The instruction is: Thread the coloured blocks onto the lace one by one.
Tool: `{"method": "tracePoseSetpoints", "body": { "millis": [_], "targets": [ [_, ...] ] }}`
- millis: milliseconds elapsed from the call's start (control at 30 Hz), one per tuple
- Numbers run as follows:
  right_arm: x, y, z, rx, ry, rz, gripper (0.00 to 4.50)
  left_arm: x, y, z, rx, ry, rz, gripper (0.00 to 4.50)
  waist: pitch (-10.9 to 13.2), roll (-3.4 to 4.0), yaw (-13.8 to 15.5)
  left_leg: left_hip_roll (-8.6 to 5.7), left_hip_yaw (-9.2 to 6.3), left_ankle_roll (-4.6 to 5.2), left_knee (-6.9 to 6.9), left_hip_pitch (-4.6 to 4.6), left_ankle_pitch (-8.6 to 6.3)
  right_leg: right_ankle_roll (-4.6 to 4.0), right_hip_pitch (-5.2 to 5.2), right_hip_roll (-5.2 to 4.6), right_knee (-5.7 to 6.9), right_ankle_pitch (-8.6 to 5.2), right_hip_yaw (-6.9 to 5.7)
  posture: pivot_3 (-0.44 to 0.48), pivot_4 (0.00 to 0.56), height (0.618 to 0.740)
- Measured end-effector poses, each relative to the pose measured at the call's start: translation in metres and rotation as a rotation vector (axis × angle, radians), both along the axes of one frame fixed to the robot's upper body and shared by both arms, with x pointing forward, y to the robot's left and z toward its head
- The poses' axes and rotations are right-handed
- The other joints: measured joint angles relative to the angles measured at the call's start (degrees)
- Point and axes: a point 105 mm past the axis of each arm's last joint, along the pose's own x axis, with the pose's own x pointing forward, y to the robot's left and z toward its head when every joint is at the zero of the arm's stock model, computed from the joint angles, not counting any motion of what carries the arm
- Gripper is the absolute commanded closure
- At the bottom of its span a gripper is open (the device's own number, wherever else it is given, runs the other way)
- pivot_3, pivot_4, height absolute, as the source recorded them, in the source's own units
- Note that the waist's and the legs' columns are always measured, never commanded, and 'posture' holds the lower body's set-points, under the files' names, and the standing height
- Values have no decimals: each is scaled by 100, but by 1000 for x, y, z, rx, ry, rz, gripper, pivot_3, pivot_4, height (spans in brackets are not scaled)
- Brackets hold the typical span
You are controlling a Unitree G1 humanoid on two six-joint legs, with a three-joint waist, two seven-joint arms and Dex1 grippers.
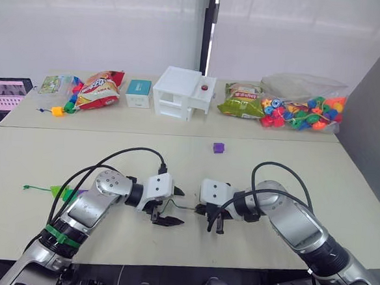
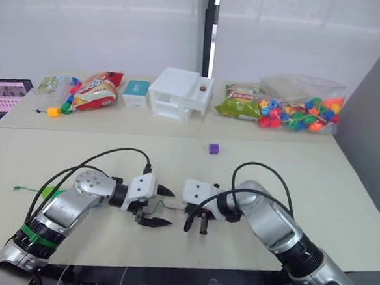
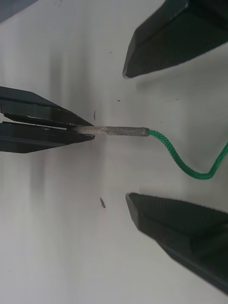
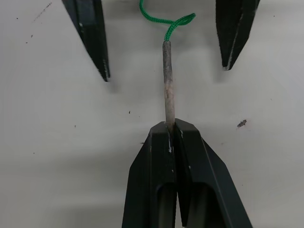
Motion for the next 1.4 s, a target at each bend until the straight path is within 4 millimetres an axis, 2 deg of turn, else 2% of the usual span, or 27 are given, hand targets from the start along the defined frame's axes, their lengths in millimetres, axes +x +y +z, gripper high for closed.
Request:
{"method": "tracePoseSetpoints", "body": {
  "millis": [233, 300, 733, 833, 900, 967, 1000, 1167, 1267, 1333, 1400],
  "targets": [
    [0, 0, 0, -1, 2, -5, 4500, 1, 1, -1, -5, 2, 5, 3973, 0, 0, 9, -1, 0, 0, 1, -1, 0, 0, 0, -1, 0, 0, 0, 0, 150, 740],
    [1, -1, 0, -2, 0, -10, 4500, 1, -1, 0, -9, 4, 4, 4459, 0, 0, 9, -1, 0, 0, 1, -1, 0, 0, 1, -1, -1, 0, 0, 0, 150, 740],
    [0, -3, -3, -15, 6, -17, 4500, -1, -3, -1, -30, 53, 8, 4459, 0, 0, 9, -1, -1, 0, 0, -1, 0, 0, 1, -1, 0, 0, 0, 0, 150, 740],
    [1, -1, -5, 20, 12, -45, 3583, -1, 1, 0, -14, 65, 11, 4500, -1, -1, 0, 1, -2, 0, 0, 0, 0, 0, 0, 1, 0, 0, 0, 0, 150, 740],
    [3, 0, -4, 93, 41, -106, 2898, 1, 15, 3, 21, 58, 35, 4500, 0, -1, -12, 0, -2, 0, -1, 0, 0, 0, -1, 1, 1, 0, 0, 0, 150, 740],
    [8, -5, 6, 173, 51, -186, 2111, 2, 28, 8, 54, 43, 54, 4500, 0, 0, 4, -2, -2, 0, -1, -1, 0, 0, -1, -3, 1, 0, 0, 0, 150, 740],
    [10, -7, 9, 188, 47, -205, 1878, 3, 30, 9, 57, 41, 59, 4500, 0, 0, 7, -2, -2, -1, 0, -1, 0, 0, 0, -3, 0, 0, 0, 0, 150, 740],
    [40, -19, 41, 416, -25, -433, 116, 2, 46, 8, 82, 52, 103, 4500, 0, -1, 11, -2, -2, -1, -3, 0, 0, 0, 0, -2, 0, 0, 0, 0, 150, 740],
    [67, -27, 43, 472, -68, -598, 52, 1, 52, 8, 91, 60, 122, 4500, 0, 0, -12, -1, -1, -1, -4, 1, 1, 0, -3, -1, 1, 0, 0, 0, 150, 740],
    [93, -38, 41, 499, -125, -774, 52, 1, 57, 9, 94, 56, 135, 4500, 0, 0, -27, 0, 0, -3, -9, 2, 1, -1, -8, 0, 4, 1, 1, 0, 150, 740],
    [108, -45, 38, 525, -168, -905, 52, 0, 60, 9, 98, 57, 143, 4500, 0, 1, -28, 0, 0, -3, -14, 1, 2, -3, -15, -1, 8, 1, 1, 0, 150, 740]
  ]
}}
